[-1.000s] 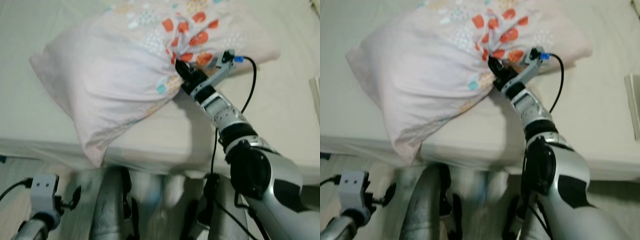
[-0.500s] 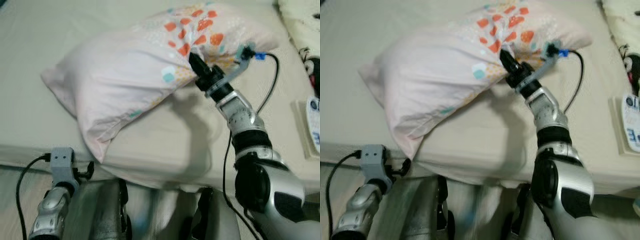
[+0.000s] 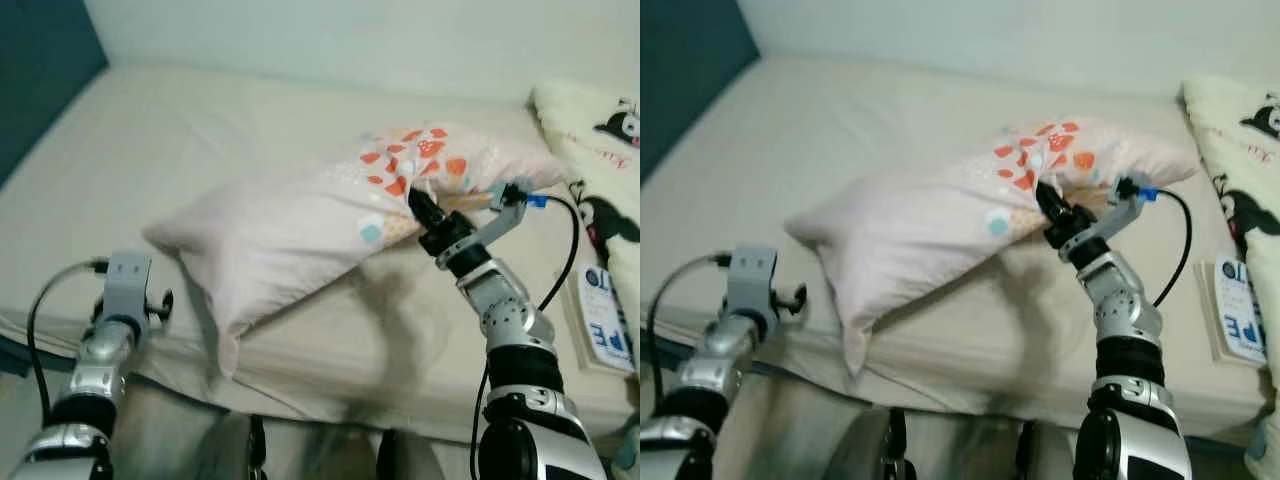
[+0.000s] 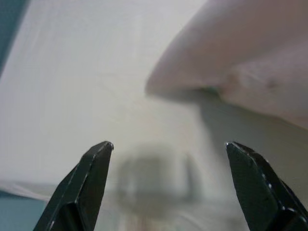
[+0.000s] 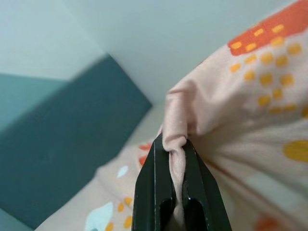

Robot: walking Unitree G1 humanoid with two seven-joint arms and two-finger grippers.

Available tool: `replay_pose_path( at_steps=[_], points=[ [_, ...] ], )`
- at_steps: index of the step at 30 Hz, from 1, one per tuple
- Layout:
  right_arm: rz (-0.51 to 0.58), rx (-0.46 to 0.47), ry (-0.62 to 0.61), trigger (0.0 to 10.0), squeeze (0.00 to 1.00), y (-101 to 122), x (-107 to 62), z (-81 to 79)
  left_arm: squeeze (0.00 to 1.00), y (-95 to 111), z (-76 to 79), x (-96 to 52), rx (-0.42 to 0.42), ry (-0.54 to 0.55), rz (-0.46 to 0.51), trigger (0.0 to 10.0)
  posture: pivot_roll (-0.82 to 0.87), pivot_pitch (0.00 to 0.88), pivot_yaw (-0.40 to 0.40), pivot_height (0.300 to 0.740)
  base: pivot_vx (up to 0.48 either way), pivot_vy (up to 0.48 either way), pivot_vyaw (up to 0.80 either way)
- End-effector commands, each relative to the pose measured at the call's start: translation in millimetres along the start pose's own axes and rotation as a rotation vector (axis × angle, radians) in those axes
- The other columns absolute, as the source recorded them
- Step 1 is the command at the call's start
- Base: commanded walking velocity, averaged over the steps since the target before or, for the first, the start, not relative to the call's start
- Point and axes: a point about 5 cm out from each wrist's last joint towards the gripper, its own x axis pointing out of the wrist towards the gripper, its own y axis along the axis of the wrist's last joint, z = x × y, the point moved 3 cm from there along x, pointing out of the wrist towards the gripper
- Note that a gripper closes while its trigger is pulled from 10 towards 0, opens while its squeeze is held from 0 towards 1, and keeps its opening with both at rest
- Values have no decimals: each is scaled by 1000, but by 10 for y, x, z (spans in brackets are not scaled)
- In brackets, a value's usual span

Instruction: Clean up the room

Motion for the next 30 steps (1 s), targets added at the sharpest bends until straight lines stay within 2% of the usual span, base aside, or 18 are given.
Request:
replay_pose_path(
  at_steps=[1,2,4,6,7,9,12,19,22,23,25,27,30],
  points=[
    [70,-21,19,0,0,202,4,-41,0,-315,181,-75,63,-90,-112,10000,128,0,-43,628,0,0,0],
    [72,-23,22,0,0,214,19,-57,0,-345,261,-88,94,-133,-120,10000,128,0,-45,633,0,0,0],
    [72,-23,22,0,0,214,19,-57,0,-345,261,-88,94,-133,-120,10000,128,0,-45,633,0,0,0],
    [78,-32,17,0,0,240,34,-67,0,-388,363,-99,104,-174,-132,10000,127,0,-48,642,0,0,0],
    [78,-32,17,0,0,240,34,-67,0,-388,363,-99,104,-174,-132,10000,127,0,-48,642,0,0,0],
    [104,-41,-3,0,0,315,39,-52,0,-420,375,-94,45,-149,-148,10000,127,0,-45,652,0,0,0],
    [125,-47,-13,0,0,371,44,-49,0,-455,376,-96,0,-128,-165,10000,125,0,-41,662,0,0,0],
    [128,-53,-14,0,0,379,42,-99,0,-701,472,-185,-47,-115,-252,10000,118,0,-32,681,0,0,0],
    [124,-55,-8,0,0,353,43,-133,0,-1028,573,-352,-82,-106,-370,10000,112,0,-27,696,0,0,0],
    [124,-55,-8,0,0,353,43,-133,0,-1028,573,-352,-82,-106,-370,10000,112,0,-27,696,0,0,0],
    [119,-54,-3,0,0,333,58,-151,0,-1214,608,-466,-83,-96,-438,10000,108,0,-28,706,0,0,0],
    [116,-54,-2,0,0,327,65,-158,0,-1273,618,-506,-86,-92,-460,10000,108,0,-28,711,0,0,0],
    [97,-53,4,0,0,259,102,-180,0,-1501,612,-670,-125,-47,-543,10000,109,0,-30,725,0,0,0]
  ],
)
